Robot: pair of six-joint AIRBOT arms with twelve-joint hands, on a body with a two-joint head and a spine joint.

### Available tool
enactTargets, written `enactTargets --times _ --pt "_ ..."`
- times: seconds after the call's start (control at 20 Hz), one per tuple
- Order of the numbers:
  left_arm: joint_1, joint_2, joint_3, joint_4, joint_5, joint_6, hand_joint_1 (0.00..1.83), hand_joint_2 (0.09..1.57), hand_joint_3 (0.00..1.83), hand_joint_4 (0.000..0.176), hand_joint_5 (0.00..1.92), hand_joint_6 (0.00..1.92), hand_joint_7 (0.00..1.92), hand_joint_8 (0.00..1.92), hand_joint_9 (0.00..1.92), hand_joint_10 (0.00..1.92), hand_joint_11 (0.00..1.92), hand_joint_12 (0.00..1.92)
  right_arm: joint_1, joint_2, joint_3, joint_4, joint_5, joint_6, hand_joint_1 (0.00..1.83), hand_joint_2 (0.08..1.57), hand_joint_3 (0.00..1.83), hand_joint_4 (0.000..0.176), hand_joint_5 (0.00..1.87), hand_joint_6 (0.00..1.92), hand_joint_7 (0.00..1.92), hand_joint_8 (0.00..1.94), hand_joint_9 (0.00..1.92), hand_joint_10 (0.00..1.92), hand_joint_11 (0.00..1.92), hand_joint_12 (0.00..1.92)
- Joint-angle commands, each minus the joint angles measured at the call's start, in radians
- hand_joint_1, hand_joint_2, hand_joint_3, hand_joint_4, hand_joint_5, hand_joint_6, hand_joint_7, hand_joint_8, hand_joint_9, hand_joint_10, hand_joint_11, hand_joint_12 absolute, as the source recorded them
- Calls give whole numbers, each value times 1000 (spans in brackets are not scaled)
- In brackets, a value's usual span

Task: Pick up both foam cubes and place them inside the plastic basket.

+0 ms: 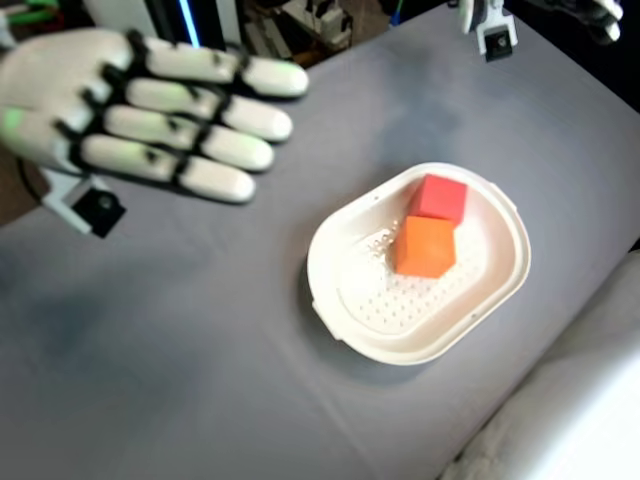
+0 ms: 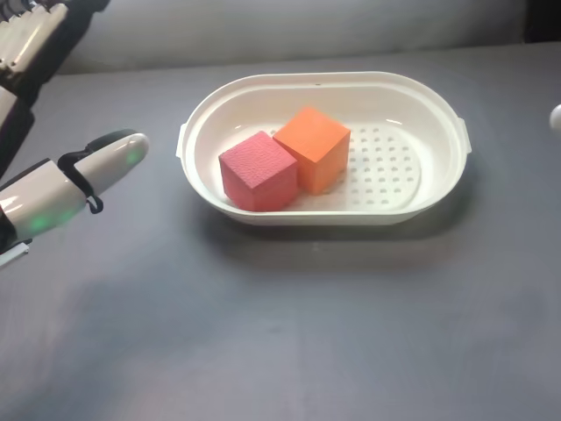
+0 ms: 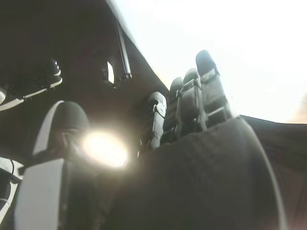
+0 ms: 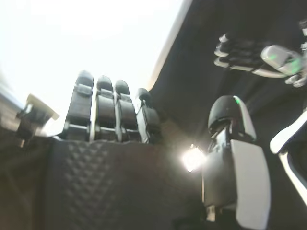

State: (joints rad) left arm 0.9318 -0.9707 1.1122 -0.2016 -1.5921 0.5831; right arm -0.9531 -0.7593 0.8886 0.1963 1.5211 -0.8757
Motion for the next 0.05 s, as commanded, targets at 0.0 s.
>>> enactTargets --times 0.0 --pt "-14 21 -4 4 -139 14 648 1367 4 104 138 62 66 16 154 52 0 841 -1 19 -8 -7 183 10 211 1157 0 72 0 0 0 0 0 0 19 9"
